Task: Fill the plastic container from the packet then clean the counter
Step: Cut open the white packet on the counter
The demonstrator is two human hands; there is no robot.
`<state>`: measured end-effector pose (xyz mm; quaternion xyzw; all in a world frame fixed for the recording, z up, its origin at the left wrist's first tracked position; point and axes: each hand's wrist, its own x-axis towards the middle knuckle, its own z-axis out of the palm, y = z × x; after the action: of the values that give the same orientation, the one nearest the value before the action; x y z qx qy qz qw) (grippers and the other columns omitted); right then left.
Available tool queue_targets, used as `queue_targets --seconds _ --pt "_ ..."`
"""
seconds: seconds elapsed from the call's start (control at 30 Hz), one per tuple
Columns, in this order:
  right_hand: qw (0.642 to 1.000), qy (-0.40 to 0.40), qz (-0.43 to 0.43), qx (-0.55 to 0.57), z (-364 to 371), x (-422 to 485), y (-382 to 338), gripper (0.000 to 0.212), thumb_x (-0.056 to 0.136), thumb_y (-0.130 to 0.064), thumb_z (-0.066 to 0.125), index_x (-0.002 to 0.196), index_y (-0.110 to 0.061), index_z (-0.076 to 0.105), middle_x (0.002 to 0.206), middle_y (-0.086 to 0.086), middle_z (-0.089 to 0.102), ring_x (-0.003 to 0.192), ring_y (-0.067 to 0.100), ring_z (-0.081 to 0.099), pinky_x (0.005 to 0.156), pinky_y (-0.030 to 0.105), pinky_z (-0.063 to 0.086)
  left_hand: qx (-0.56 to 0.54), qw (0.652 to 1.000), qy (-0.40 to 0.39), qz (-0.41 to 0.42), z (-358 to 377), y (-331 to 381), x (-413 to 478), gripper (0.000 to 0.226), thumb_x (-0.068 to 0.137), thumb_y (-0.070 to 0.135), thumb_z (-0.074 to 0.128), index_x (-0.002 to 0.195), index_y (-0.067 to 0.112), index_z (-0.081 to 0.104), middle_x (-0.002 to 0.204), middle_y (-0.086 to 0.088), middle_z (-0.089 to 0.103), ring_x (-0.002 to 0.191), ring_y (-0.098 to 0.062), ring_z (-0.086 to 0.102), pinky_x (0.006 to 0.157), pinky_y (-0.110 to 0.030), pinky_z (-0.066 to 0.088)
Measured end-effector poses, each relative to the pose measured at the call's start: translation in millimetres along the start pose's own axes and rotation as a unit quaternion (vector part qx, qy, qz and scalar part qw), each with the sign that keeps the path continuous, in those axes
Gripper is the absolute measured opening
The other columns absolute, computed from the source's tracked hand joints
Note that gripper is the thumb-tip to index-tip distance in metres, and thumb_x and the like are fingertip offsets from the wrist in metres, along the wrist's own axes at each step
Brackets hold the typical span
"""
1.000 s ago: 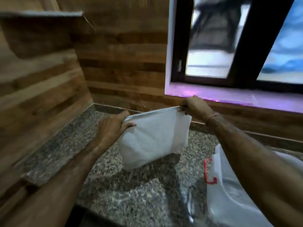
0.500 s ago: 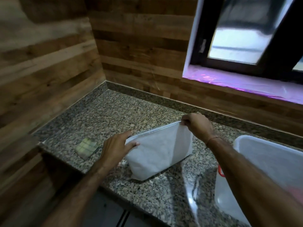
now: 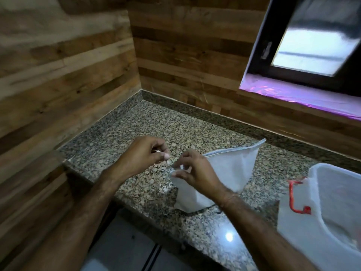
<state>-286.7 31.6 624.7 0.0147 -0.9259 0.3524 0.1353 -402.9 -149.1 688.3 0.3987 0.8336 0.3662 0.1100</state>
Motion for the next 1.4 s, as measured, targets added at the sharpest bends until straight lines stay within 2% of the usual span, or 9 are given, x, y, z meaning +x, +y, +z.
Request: queue_targets --seconds 0.17,0.3,0.43,0.63,0.9,1.03,1.13,1.27,1.4 --pt "0.994 0.051 0.050 0.088 16.1 -5.7 -8.8 0.016 0.084 -0.035 0.081 0.083 -0.020 0.074 0.087 0.000 0.063 0.078 0.016 0.061 0.069 0.039 0.053 -0.122 0.992 0.018 0.010 11.9 2.6 -4.7 0.009 0.087 0.012 0.079 0.089 0.018 0.073 0.082 0.000 0.074 0.078 -0.016 0.072 0.073 -0.030 0.062" --pt "0.977 0.055 0.119 0.165 11.5 -5.3 -7.8 0.023 0.087 -0.023 0.080 0.072 -0.009 0.071 0.069 0.004 0.069 0.062 0.018 0.062 0.060 0.032 0.049 -0.257 0.962 0.070 -0.057 33.4 -13.7 -18.5 0.017 0.094 0.029 0.070 0.107 0.019 0.068 0.096 -0.001 0.078 0.085 -0.017 0.075 0.069 -0.025 0.058" --pt "0.936 0.066 0.180 0.295 6.5 -7.4 -5.2 0.026 0.089 -0.014 0.079 0.070 -0.001 0.067 0.064 0.009 0.068 0.059 0.011 0.060 0.059 0.022 0.047 -0.169 0.982 0.002 -0.088 66.5 -27.4 -30.9 0.017 0.086 0.026 0.080 0.100 0.023 0.072 0.092 0.004 0.076 0.084 -0.007 0.072 0.072 -0.025 0.061" --pt "0.920 0.082 0.201 0.325 8.5 -9.2 -4.9 0.028 0.089 -0.014 0.079 0.072 0.006 0.067 0.072 0.024 0.073 0.059 0.012 0.064 0.057 0.017 0.048 -0.113 0.990 0.081 -0.032 87.4 -25.3 -30.0 0.037 0.082 0.024 0.085 0.062 0.021 0.054 0.057 0.006 0.051 0.055 -0.004 0.043 0.051 -0.018 0.036" --pt "0.919 0.136 0.224 0.295 -14.8 -21.8 16.3 0.019 0.089 -0.021 0.078 0.077 -0.007 0.072 0.071 0.004 0.069 0.064 0.006 0.061 0.062 0.015 0.050 -0.111 0.990 0.081 -0.007 88.5 -27.8 -34.5 0.032 0.088 0.018 0.077 0.065 0.015 0.055 0.061 -0.001 0.053 0.058 -0.007 0.046 0.055 -0.024 0.039" --pt "0.906 0.212 0.242 0.275 -63.1 -33.1 51.7 0.023 0.090 -0.021 0.077 0.085 0.001 0.074 0.077 0.006 0.072 0.066 0.001 0.063 0.061 0.013 0.050 -0.110 0.992 0.053 -0.023 81.0 -33.6 -36.5 0.031 0.087 0.020 0.078 0.067 0.017 0.055 0.060 0.003 0.049 0.058 -0.005 0.045 0.058 -0.029 0.039" --pt "0.914 0.206 0.233 0.259 -75.9 -36.1 58.4 0.022 0.090 -0.018 0.077 0.082 0.002 0.074 0.072 0.004 0.070 0.061 -0.003 0.060 0.058 0.010 0.048 -0.036 0.999 0.028 -0.016 79.2 -9.8 -14.6 0.018 0.083 0.035 0.080 0.086 0.027 0.064 0.075 0.015 0.063 0.070 -0.004 0.059 0.064 -0.030 0.052" --pt "0.921 0.199 0.229 0.244 -72.9 -33.3 62.1 0.021 0.090 -0.018 0.078 0.069 -0.015 0.071 0.062 -0.006 0.065 0.055 -0.002 0.055 0.055 0.012 0.045 0.152 0.988 -0.003 0.024 104.0 41.7 40.1 0.051 0.078 0.071 0.070 0.118 0.040 0.063 0.101 0.019 0.066 0.088 -0.004 0.063 0.078 -0.031 0.053" --pt "0.917 0.229 0.229 0.232 -85.0 -36.5 80.6 0.028 0.087 -0.017 0.080 0.062 -0.019 0.068 0.060 -0.003 0.066 0.059 0.005 0.058 0.058 0.019 0.046 0.239 0.968 -0.014 0.073 135.5 66.8 72.1 0.029 0.086 0.058 0.070 0.082 0.030 0.064 0.075 0.012 0.062 0.075 -0.013 0.064 0.063 -0.029 0.043"
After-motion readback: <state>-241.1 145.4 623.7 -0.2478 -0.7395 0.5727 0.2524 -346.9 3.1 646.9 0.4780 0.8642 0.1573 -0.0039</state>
